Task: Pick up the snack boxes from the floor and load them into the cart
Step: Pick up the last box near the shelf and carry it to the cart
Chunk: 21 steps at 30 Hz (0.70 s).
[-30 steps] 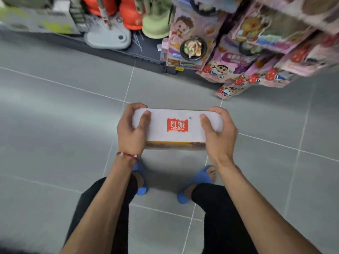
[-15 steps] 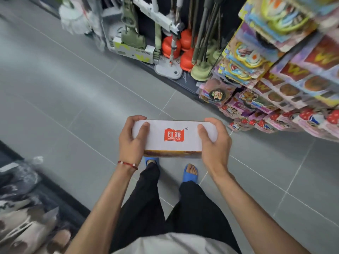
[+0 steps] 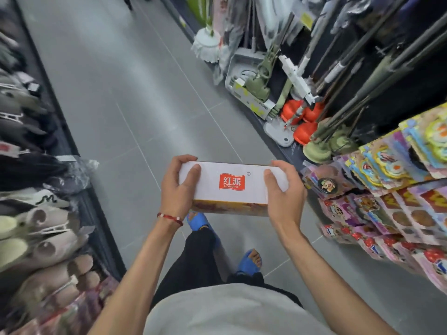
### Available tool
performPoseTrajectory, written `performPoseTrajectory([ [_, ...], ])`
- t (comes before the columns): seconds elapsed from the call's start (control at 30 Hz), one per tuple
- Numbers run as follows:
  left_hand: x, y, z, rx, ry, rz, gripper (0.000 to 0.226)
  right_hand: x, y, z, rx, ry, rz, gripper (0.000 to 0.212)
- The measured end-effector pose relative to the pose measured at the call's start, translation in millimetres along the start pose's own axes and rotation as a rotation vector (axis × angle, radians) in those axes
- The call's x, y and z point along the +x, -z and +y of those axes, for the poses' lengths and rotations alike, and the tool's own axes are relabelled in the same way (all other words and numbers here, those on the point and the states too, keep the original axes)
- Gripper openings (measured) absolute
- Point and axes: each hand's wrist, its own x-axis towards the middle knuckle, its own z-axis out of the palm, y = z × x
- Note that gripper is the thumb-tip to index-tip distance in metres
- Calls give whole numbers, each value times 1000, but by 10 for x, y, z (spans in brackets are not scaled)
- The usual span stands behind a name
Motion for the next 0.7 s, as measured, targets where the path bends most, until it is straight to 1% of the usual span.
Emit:
performPoseTrajectory([
  [0.23, 767, 866, 52, -38, 37, 145, 15, 304, -1149, -666, 15, 40, -124, 20],
  [0.33, 1179, 1234, 100, -35, 35, 197, 13, 453, -1674, -983, 35, 42, -171, 19],
  [0.53, 2050, 1866, 254, -49, 44, 270, 11, 794, -2615, -1626, 88, 44, -217, 14],
  [0.7, 2783, 2218, 341, -56, 61, 338, 11, 1241, -3353, -2075, 105, 28, -250, 14],
])
